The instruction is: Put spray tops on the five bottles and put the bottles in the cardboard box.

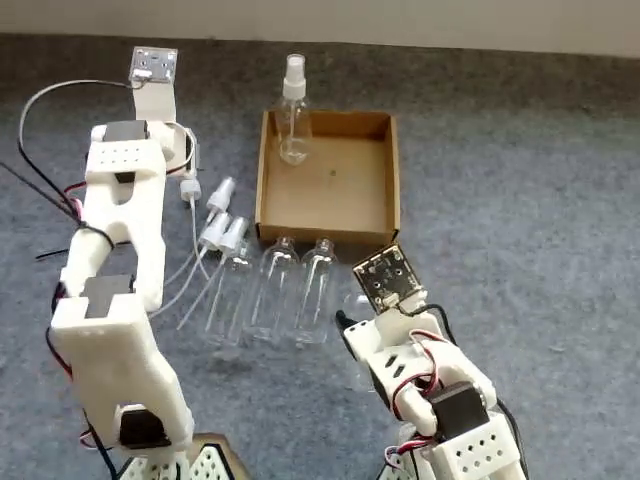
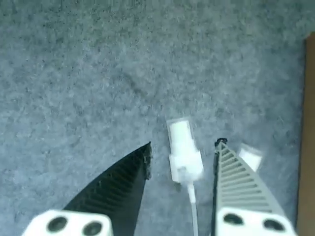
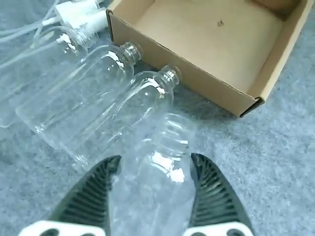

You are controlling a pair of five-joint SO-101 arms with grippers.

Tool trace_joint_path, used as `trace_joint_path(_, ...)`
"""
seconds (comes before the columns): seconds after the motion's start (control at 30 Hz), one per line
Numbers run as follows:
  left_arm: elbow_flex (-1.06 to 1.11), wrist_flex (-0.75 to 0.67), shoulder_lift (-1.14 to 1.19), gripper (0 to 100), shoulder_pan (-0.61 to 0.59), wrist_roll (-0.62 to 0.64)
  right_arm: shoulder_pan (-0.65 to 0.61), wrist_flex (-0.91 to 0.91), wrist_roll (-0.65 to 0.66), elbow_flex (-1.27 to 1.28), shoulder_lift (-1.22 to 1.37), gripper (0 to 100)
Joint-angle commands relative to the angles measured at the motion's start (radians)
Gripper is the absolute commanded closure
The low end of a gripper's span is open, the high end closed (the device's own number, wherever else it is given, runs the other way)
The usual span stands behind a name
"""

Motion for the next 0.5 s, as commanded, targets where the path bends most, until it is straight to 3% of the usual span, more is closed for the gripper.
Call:
trace_joint_path(0.0,-0.206,0.005,0.125,80,-0.007,0.084,-0.005,-0.018,0.011,-0.013,-0.035,99.5)
trace_joint_path(0.37,-0.372,0.081,0.34,80,-0.001,0.135,-0.005,-0.018,0.009,-0.013,-0.042,99.5)
trace_joint_path(0.47,-0.407,0.081,0.395,86,-0.001,0.135,-0.005,-0.018,0.006,-0.013,-0.042,99.5)
